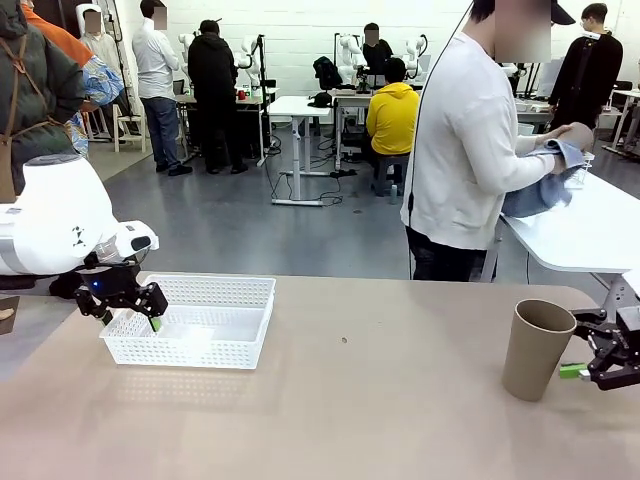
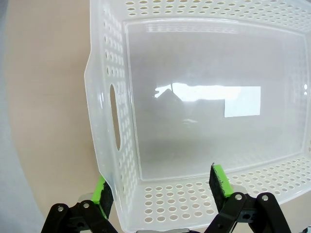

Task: Clean and organize the cups into the basket.
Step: Pick up the Organizing basket and move it to the center of the table, then pick up the Reusable plastic cup from the right side of the table and place it inside the Organizing basket.

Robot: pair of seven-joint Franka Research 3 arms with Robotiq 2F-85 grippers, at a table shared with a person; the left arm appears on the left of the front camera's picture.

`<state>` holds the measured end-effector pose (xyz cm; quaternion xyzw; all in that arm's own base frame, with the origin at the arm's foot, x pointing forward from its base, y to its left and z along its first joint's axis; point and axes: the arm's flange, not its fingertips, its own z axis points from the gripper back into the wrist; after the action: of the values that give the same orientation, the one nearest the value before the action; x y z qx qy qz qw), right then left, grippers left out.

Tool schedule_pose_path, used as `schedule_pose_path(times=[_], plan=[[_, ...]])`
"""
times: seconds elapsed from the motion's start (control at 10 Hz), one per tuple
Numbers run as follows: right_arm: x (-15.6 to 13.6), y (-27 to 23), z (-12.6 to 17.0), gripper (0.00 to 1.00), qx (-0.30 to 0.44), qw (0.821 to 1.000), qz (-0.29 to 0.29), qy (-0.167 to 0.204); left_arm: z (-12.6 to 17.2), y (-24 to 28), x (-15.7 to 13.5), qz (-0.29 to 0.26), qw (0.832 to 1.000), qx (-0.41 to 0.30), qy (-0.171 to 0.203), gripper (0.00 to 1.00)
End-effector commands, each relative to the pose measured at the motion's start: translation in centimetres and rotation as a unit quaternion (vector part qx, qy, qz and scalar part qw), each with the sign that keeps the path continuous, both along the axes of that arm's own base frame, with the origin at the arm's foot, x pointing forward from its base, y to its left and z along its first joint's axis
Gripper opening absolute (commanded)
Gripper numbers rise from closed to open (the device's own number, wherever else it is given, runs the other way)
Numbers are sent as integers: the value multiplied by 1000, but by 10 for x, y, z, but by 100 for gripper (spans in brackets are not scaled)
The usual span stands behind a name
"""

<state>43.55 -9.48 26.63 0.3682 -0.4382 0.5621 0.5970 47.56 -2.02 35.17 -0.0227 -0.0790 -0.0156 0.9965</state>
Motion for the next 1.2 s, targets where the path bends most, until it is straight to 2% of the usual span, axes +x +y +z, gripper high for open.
schedule_pose_path(times=[0.0, 0.3, 1.1], plan=[[9, 8, -14, 100, -1, 1000, -9, 8, -2, 0, -4, -16, 1000, 0, -16, 100], [17, 11, -23, 100, -1, 998, -14, 58, -2, 1, -6, -18, 1000, 2, -22, 100], [23, 38, -23, 100, 23, 997, 22, 71, -8, 3, -5, -1, 999, 34, -24, 100]])
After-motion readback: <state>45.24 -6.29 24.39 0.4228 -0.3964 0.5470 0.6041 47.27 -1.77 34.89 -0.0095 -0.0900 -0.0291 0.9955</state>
